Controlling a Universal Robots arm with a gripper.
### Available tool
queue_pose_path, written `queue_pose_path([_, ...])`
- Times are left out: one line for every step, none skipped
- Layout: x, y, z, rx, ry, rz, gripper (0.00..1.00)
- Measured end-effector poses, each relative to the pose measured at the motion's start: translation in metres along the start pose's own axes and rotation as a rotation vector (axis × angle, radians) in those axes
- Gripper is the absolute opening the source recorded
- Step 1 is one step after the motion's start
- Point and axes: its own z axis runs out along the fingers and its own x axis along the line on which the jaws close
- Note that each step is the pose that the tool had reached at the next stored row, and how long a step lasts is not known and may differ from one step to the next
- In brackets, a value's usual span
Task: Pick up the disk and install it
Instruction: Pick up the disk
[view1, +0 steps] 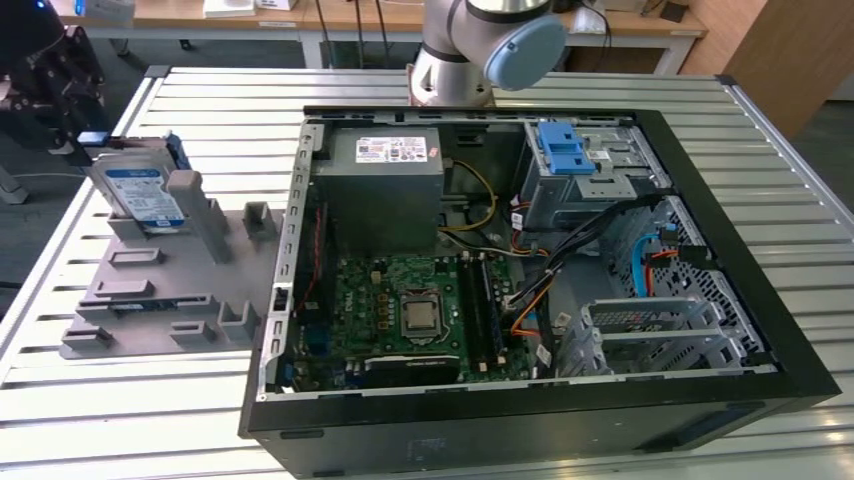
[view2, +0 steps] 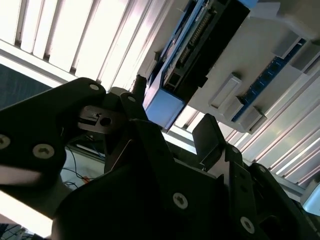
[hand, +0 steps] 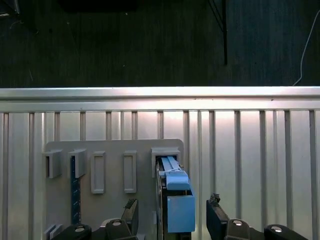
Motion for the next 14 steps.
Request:
queue_pose_path([0.0000,0.0001,0.0012,0.0000,0.0000,0.000,0.64])
queue_pose_path([0.0000,0.0002,0.0025,0.0000,-0.0001,0.000,0.64])
queue_pose_path([0.0000,0.0003,0.0039,0.0000,-0.0001,0.000,0.64])
queue_pose_path([0.0000,0.0005,0.0047,0.0000,0.0000,0.000,0.64])
queue_pose_path([0.0000,0.0007,0.0054,-0.0002,0.0000,0.000,0.64])
queue_pose_path([0.0000,0.0008,0.0061,-0.0001,0.0000,0.000,0.64])
queue_pose_path([0.0000,0.0009,0.0069,-0.0001,0.0000,0.000,0.64])
queue_pose_path([-0.0001,0.0011,0.0079,-0.0001,0.0000,0.000,0.63])
queue_pose_path([-0.0007,0.0014,0.0090,-0.0001,-0.0001,0.000,0.63])
queue_pose_path([-0.0015,0.0019,0.0105,0.0000,0.0001,0.001,0.56])
queue_pose_path([-0.0024,0.0023,0.0119,0.0000,0.0005,0.001,0.56])
queue_pose_path([-0.0031,0.0026,0.0132,0.0000,0.0008,0.002,0.56])
queue_pose_path([-0.0034,0.0030,0.0145,0.0000,0.0008,0.002,0.56])
queue_pose_path([-0.0035,0.0034,0.0159,0.0000,0.0008,0.002,0.56])
